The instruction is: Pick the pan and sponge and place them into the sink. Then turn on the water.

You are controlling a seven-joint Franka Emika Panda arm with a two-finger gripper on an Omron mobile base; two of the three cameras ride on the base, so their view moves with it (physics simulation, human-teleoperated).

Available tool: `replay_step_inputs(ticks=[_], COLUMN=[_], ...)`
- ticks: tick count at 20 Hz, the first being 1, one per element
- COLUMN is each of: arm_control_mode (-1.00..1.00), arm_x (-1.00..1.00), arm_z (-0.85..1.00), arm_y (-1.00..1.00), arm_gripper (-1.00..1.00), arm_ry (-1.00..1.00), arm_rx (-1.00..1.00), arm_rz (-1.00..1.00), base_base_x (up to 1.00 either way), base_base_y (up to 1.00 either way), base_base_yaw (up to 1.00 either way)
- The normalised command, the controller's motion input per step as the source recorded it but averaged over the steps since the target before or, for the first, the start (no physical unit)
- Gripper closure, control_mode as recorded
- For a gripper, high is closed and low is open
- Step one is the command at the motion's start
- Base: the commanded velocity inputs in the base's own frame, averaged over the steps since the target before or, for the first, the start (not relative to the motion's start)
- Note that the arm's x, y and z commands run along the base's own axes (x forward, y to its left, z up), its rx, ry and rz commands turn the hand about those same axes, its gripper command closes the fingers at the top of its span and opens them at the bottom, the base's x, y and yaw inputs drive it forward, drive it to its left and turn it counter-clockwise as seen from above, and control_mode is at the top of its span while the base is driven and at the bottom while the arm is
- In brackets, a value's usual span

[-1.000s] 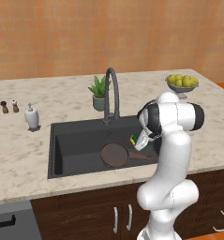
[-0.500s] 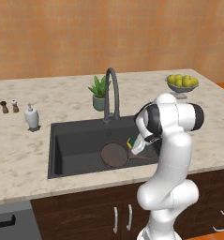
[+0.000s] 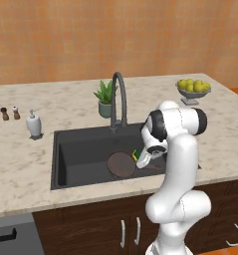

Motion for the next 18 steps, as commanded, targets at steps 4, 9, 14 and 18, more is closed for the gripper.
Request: replay_step_inputs(ticks=[4, 9, 14, 18], arm_control_mode=[-1.0, -1.0, -1.0, -1.0], arm_x=[0.31, 0.27, 0.24, 0.14], arm_z=[-0.25, -0.15, -0.11, -0.09], arm_y=[0.0, 0.0, 0.0, 0.06], arm_gripper=[1.0, 1.0, 1.0, 1.0], arm_ry=[-0.03, -0.03, 0.0, 0.0], arm_rx=[0.0, 0.0, 0.0, 0.0], arm_rz=[-0.03, -0.02, -0.01, -0.01], base_base_x=[0.0, 0.0, 0.0, 0.0], base_base_y=[0.0, 0.0, 0.0, 0.0], base_base_yaw=[0.0, 0.0, 0.0, 0.0])
